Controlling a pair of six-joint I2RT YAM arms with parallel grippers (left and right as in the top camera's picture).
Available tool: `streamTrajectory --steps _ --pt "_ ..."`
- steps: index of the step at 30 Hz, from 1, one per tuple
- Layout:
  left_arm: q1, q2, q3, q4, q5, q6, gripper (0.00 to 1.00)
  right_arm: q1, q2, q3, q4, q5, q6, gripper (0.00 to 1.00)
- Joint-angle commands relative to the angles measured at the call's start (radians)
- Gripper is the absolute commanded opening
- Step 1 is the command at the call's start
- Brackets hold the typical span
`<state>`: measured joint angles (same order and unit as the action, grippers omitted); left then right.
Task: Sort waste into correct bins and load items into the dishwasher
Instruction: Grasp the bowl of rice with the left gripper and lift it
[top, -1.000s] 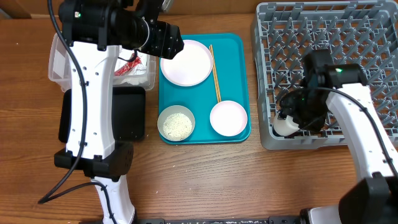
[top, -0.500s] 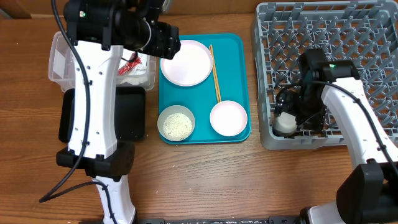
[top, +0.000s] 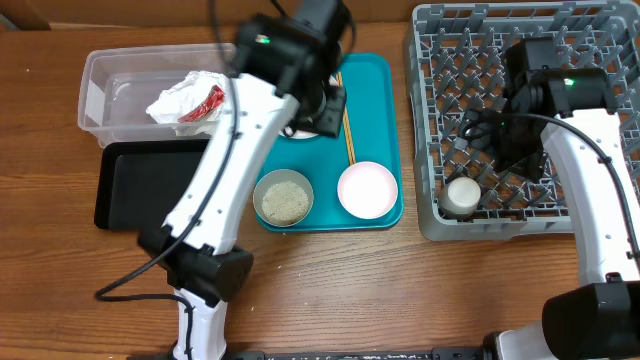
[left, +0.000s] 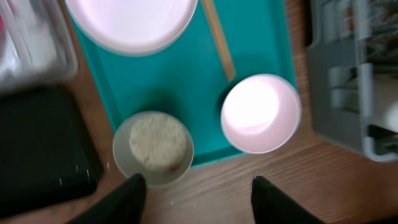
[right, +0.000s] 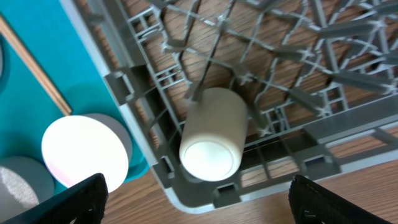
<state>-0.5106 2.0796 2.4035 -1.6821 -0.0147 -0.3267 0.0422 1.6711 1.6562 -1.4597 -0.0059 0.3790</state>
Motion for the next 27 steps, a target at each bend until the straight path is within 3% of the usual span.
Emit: streamTrajectory --steps 1,11,27 --pt "-0.001 0.006 -0.166 0.038 -0.118 -0.153 0.45 -0.017 -0.003 0.019 -0.001 0.024 -0.031 0.95" --pt "0.001 0.008 -0.618 0.451 0.091 -0.161 0.43 -0.018 -0.003 0.019 0.002 0.008 -0.039 0.95" --pt "0.002 0.008 -0.731 0.467 0.003 -0.291 0.39 -0.018 -0.003 0.019 0.003 0.008 -0.039 0.95"
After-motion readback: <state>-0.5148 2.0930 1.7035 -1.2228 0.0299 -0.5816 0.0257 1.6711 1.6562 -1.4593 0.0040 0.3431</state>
